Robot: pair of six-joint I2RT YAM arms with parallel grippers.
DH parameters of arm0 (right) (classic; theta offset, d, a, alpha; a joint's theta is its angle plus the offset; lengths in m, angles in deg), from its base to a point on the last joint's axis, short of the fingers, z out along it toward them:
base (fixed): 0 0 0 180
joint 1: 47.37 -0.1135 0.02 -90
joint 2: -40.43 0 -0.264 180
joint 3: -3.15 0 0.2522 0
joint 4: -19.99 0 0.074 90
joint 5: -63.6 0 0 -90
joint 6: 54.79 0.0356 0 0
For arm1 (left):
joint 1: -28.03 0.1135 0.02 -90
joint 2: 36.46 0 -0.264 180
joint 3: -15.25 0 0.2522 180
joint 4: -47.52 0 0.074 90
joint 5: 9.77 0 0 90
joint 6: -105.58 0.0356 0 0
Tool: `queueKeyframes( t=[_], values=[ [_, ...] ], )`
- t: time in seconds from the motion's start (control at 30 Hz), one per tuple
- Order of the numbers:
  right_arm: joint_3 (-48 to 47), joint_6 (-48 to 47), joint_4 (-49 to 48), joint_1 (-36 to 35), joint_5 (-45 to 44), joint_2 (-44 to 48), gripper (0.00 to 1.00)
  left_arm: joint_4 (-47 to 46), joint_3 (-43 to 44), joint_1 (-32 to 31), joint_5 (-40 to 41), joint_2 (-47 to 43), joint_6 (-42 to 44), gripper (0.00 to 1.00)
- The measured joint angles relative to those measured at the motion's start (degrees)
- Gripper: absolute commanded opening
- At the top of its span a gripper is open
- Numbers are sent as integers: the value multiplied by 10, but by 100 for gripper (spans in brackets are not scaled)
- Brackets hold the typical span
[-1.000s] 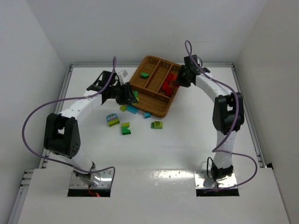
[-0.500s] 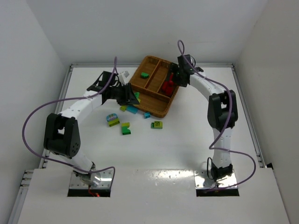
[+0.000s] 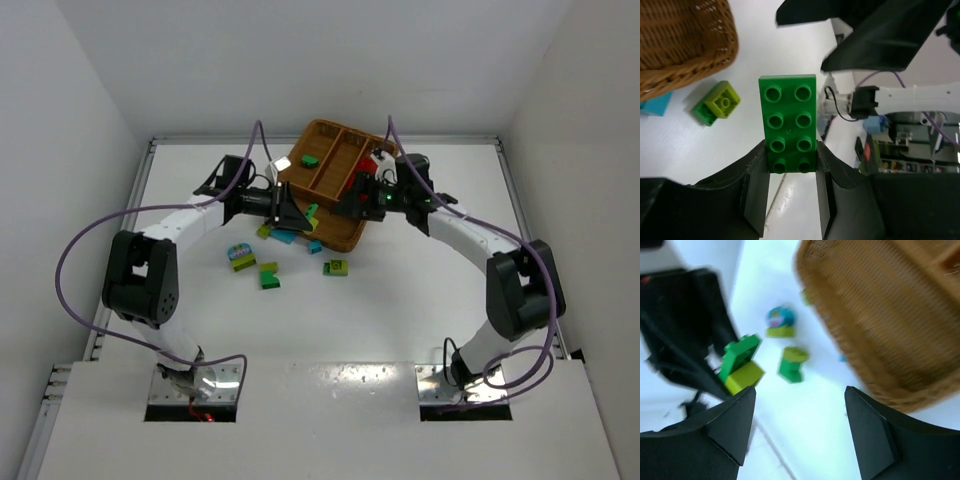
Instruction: Sort the legos into containers by color
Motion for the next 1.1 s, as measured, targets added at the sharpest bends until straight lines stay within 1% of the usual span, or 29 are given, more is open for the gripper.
queueKeyframes(
  t=[0.07,0.1,0.13,0.2,0.27,0.37,0.53,0.63,0.83,0.9,0.97,1.03,1.1],
  values=[
    [22,16,-35,-5,45,1,74,-4,-2,0,-21,3,-1,0],
    [30,26,-51,-6,67,1,77,-8,-2,0,-28,3,-2,0],
    [34,35,-66,-7,91,0,79,-13,-2,0,-35,3,-2,0],
    [29,45,-95,-9,130,-6,79,-20,-2,-1,-44,3,-3,0],
    [13,53,-118,-12,159,-21,76,-24,-2,-1,-52,3,-5,0],
    [0,70,-156,-19,186,-41,65,-28,-2,-1,-55,3,-9,0],
    [1,121,-232,-31,224,-61,54,-41,-2,-1,-59,3,-18,0],
    [1,136,-254,-38,233,-64,44,-47,-2,-1,-64,3,-23,0],
    [7,153,-285,-41,238,-64,41,-52,-2,2,-74,-6,-28,0],
    [15,163,-300,-41,237,-64,42,-51,-2,3,-75,-10,-28,0],
    [20,171,-311,-41,237,-64,52,-50,-2,4,-76,-12,-28,0],
    [23,179,-319,-41,238,-64,57,-51,-2,4,-76,-15,-28,0],
    [24,190,-329,-42,238,-66,60,-52,-2,4,-76,-17,-28,0]
  ],
)
